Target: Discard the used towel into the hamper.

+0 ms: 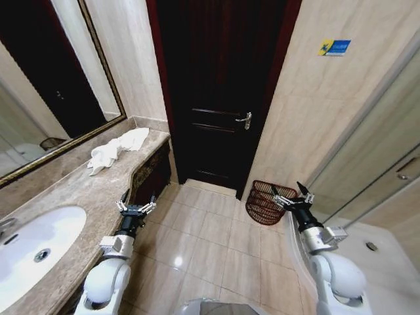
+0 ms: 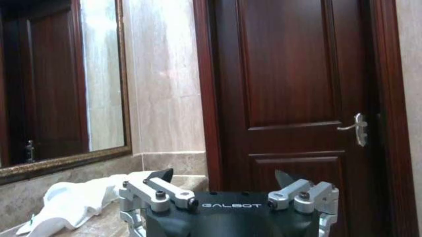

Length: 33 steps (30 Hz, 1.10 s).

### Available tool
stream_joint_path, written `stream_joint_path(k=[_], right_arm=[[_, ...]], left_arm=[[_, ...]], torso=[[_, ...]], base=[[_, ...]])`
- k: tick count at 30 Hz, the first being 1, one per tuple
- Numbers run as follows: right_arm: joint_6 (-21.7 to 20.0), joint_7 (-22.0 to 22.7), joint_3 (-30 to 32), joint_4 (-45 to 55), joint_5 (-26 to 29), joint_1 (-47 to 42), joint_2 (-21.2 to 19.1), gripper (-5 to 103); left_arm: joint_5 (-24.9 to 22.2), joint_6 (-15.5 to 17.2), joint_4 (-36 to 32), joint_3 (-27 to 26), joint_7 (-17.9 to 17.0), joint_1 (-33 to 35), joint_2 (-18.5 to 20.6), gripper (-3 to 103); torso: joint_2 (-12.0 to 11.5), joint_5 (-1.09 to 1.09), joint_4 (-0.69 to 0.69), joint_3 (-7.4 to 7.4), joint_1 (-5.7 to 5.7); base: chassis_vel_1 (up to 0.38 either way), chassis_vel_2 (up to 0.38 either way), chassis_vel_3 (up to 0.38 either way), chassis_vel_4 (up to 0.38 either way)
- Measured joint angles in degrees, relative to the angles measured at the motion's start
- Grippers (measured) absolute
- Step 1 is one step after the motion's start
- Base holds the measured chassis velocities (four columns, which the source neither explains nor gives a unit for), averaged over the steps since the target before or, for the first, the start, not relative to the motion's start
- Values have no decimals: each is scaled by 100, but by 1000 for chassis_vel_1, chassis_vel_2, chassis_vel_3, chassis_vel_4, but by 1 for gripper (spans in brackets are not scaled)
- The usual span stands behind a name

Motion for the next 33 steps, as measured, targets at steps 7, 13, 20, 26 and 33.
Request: stream_joint_path(k=[7, 13, 20, 26, 33], right_arm=[[87, -36, 56, 1, -1, -110, 59, 100], [122, -40, 81, 3, 5, -141, 64, 100], [127, -41, 76, 20, 4, -144, 67, 100], [127, -41, 72, 38, -2, -140, 63, 100], [127, -40, 74, 38, -3, -141, 60, 100]], left_arm=[[4, -25, 5, 1, 2, 23, 18, 100], [15, -25, -12, 17, 4, 29, 0, 100], [17, -61, -9, 16, 5, 56, -19, 100], [14, -103, 0, -15, 9, 88, -19, 100], [15, -111, 9, -11, 9, 87, -25, 100]], torso=[[0, 0, -1, 0, 0], [0, 0, 0, 0, -1], [0, 0, -1, 0, 0], [0, 0, 0, 0, 0], [0, 0, 0, 0, 0]], base=[[-36, 72, 81, -31], [-36, 70, 77, -27], [-57, 93, 93, -62], [-41, 93, 77, -44], [-40, 80, 72, -39]])
